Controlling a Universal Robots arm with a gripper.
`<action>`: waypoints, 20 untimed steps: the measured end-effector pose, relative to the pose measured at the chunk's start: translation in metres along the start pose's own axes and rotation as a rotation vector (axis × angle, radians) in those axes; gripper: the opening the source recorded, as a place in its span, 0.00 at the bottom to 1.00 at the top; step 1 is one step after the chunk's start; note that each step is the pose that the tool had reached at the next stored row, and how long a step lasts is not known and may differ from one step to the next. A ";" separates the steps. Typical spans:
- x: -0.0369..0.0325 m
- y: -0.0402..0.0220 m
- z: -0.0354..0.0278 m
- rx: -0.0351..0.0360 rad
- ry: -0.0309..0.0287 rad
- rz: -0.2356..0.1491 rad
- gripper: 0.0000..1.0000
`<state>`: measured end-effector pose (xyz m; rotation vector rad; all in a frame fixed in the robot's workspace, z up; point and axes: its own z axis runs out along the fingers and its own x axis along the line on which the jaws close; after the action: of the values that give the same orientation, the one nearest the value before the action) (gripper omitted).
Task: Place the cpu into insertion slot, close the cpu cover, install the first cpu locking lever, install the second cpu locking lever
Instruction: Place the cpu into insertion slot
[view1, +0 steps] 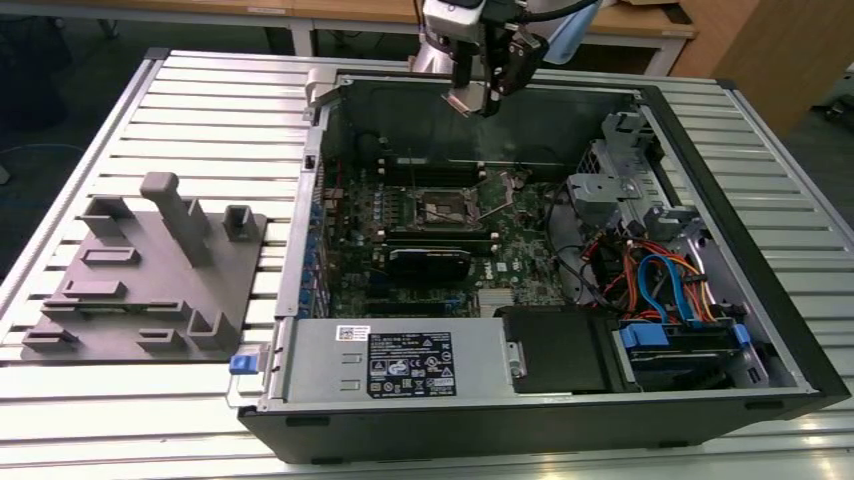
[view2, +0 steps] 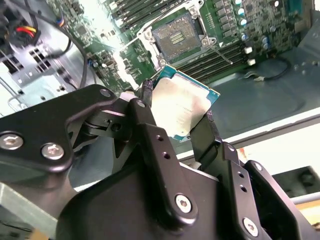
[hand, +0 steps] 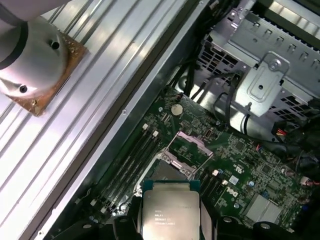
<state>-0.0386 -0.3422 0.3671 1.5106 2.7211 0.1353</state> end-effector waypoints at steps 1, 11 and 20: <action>0.0000 0.0000 0.0001 -0.0003 -0.0015 0.016 0.54; 0.0000 0.0000 0.0002 -0.0009 -0.0042 0.047 0.54; 0.0000 0.0000 0.0002 -0.0011 -0.0046 0.052 0.54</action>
<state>-0.0386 -0.3422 0.3669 1.5798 2.6789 0.1342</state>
